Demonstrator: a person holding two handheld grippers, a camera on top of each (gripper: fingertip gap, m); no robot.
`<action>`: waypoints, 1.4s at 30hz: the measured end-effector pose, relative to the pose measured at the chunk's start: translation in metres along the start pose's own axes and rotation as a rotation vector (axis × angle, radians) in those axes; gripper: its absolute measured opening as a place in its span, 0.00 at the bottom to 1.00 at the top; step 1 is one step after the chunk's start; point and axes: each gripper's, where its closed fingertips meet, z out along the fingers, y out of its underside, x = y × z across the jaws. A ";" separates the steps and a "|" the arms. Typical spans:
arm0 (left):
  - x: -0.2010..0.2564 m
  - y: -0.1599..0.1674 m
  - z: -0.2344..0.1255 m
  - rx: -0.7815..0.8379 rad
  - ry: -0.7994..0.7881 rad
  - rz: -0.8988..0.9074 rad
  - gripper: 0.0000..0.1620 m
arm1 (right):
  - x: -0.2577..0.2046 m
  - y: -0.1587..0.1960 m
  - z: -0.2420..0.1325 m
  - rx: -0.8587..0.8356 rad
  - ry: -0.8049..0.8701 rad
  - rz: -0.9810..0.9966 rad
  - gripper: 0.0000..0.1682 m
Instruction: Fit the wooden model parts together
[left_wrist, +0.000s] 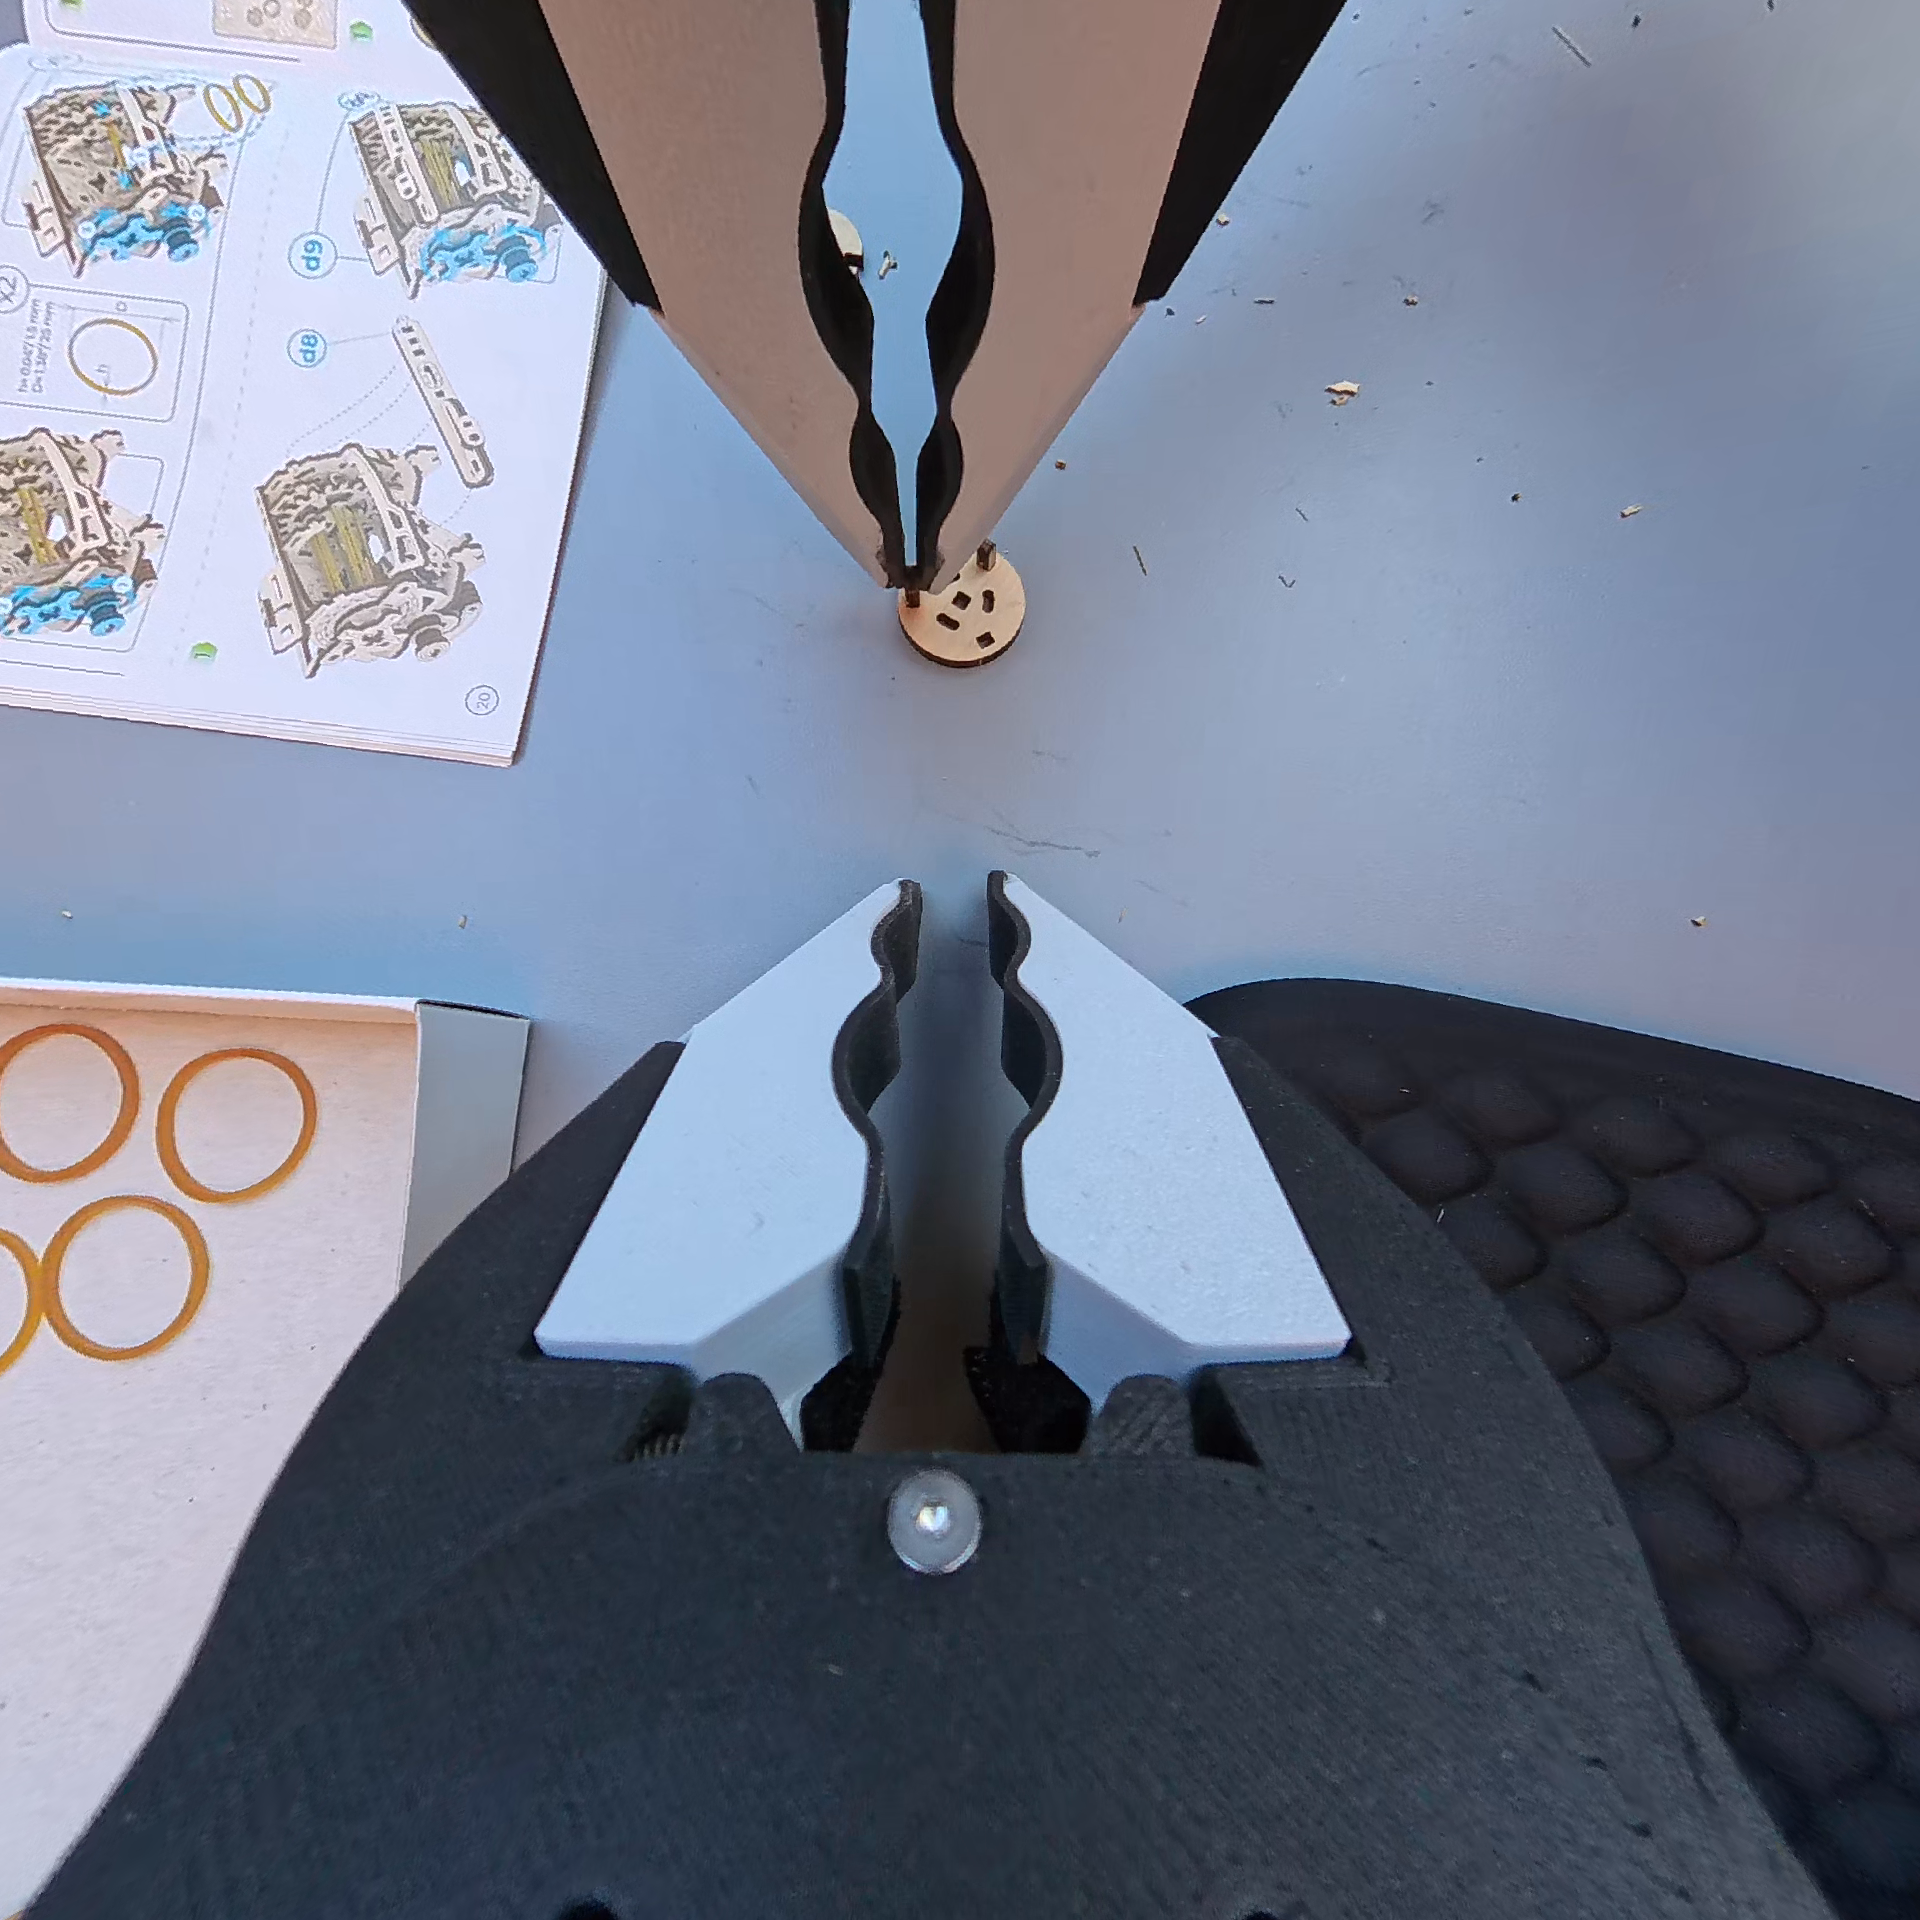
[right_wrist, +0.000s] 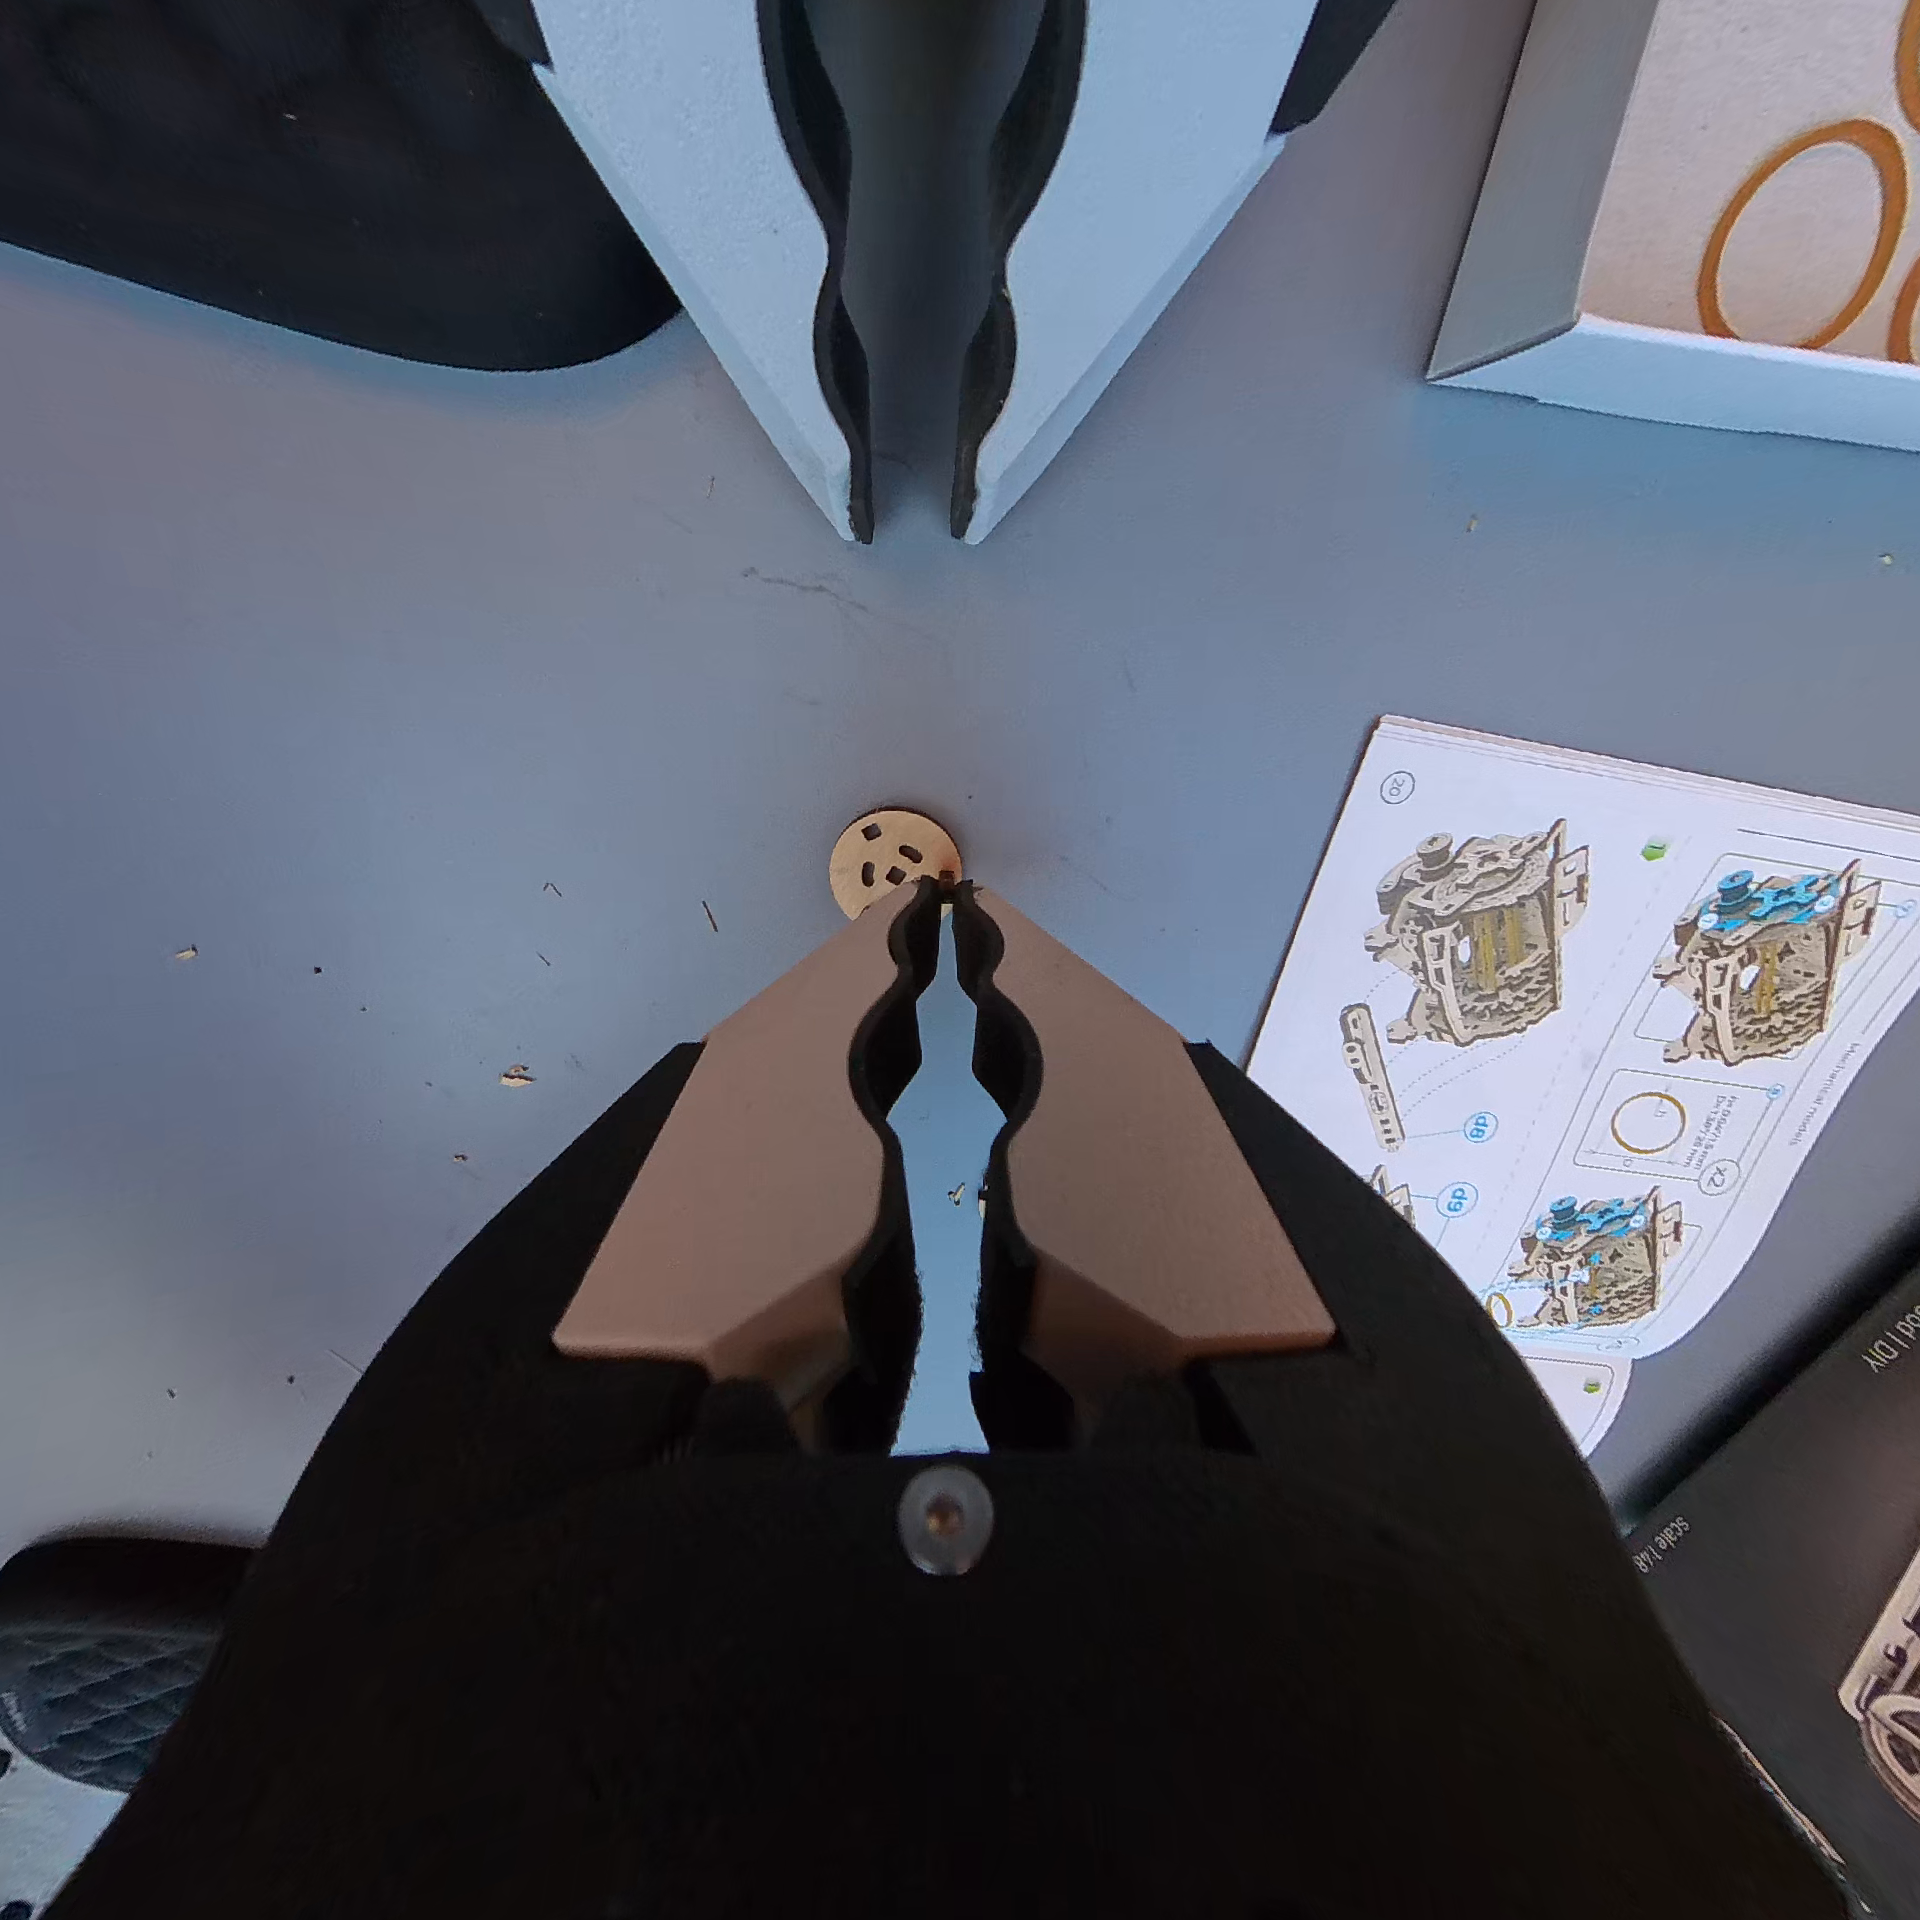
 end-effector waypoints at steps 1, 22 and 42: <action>0.000 0.000 0.000 0.001 0.000 0.001 0.07 | 0.000 0.000 0.000 -0.002 0.000 0.000 0.01; 0.053 -0.016 -0.051 0.163 0.360 -0.099 0.12 | 0.000 0.008 0.002 -0.122 0.076 -0.095 0.01; 0.006 -0.060 -0.034 0.349 0.134 -0.107 0.13 | -0.006 -0.025 -0.050 0.284 0.290 -0.200 0.01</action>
